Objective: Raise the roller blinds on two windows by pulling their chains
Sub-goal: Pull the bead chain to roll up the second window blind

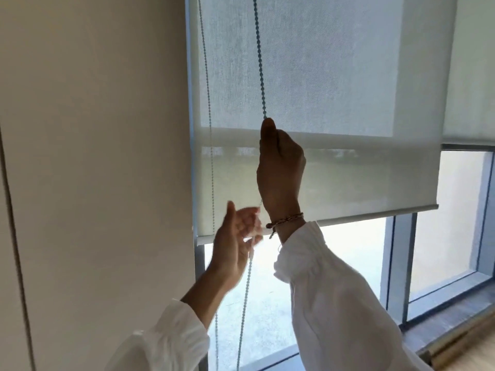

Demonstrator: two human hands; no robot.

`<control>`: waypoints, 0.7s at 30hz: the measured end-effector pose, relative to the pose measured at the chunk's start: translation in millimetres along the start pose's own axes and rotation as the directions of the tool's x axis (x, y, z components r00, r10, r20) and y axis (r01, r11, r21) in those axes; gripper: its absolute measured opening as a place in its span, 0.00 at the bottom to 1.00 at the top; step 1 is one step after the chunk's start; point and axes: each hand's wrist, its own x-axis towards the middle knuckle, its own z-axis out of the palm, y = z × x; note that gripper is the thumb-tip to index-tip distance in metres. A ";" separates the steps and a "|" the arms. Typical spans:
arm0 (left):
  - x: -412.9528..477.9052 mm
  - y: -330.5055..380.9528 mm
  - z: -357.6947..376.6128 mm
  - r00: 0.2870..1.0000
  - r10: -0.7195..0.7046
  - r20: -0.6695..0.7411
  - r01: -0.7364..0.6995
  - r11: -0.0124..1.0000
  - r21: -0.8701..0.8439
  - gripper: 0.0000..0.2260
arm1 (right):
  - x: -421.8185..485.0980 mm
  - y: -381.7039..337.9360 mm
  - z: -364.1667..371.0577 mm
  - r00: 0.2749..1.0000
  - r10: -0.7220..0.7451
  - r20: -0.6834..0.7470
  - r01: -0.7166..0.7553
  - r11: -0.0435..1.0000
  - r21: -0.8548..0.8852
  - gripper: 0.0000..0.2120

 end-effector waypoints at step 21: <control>34.2 79.5 60.4 0.925 0.360 -0.122 -0.361 0.933 0.016 0.18 | -99.2 73.3 -36.4 0.892 0.364 0.268 -0.361 0.931 -0.064 0.34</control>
